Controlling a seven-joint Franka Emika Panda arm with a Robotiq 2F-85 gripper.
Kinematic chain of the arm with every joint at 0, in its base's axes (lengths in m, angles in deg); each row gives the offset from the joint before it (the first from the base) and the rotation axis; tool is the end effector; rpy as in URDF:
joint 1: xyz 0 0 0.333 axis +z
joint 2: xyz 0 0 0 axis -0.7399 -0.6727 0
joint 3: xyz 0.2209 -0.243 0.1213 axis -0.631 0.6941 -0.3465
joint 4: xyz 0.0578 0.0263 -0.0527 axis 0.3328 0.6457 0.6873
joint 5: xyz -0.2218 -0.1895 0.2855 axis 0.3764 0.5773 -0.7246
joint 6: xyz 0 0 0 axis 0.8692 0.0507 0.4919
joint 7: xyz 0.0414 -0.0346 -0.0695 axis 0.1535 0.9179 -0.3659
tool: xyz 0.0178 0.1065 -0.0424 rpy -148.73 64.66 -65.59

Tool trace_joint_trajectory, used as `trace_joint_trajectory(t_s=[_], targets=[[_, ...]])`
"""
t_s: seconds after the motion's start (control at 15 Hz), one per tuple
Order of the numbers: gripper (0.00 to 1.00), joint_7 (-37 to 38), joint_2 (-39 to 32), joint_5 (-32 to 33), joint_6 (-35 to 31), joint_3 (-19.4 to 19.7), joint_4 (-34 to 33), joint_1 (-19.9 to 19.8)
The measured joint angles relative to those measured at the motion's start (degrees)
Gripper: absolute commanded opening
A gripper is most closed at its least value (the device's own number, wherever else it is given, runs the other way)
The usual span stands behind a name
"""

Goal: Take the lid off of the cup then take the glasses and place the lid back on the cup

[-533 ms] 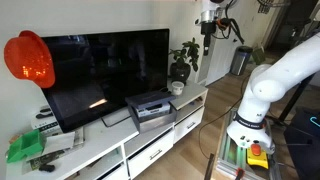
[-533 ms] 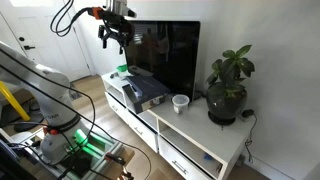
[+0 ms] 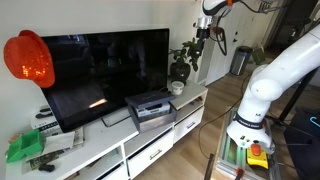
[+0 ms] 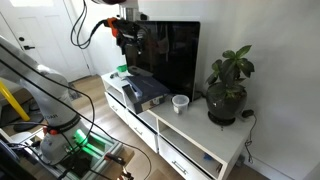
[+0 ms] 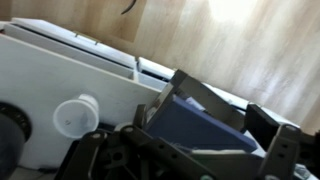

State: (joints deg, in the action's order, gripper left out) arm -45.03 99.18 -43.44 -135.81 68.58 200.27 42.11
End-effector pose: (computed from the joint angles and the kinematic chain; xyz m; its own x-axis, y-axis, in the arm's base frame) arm 0.3455 -0.2042 0.5189 0.9975 0.0709 0.0036 0.0709 -0.9922 -0.1024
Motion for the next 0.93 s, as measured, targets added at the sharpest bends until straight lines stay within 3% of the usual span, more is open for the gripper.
trace_joint_trajectory(t_s=[0.27,0.47,0.67,0.93], targets=[[1.00,-0.29,-10.08,0.91,-20.04,2.59,1.18,-3.03],[1.00,-0.56,-20.23,-4.61,-31.73,5.51,1.94,-4.93],[1.00,-1.63,-26.62,-8.14,-34.69,5.18,1.40,-6.55],[1.00,-1.53,-25.02,-8.12,-34.63,4.40,1.38,-6.76]])
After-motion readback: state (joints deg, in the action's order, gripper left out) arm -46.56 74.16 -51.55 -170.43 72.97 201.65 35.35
